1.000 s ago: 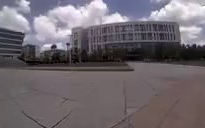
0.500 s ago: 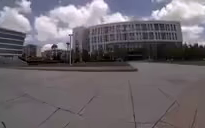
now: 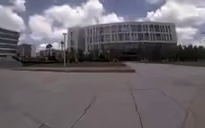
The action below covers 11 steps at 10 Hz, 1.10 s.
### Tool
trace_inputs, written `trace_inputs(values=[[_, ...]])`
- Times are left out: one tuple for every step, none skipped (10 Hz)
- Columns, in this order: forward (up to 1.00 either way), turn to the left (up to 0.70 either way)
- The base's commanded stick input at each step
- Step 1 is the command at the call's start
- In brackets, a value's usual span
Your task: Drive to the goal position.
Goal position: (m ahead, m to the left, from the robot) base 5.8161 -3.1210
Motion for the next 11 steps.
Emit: trace_inputs(values=[[0.7, -0.01], [0.7, 0.0], [0.7, 0.0], [0.7, 0.0], [0.7, 0.0], [0.7, 0.0], [0.7, 0.0], [0.7, 0.0], [0.7, 0.0], [0.7, 0.0], [0.7, 0.0]])
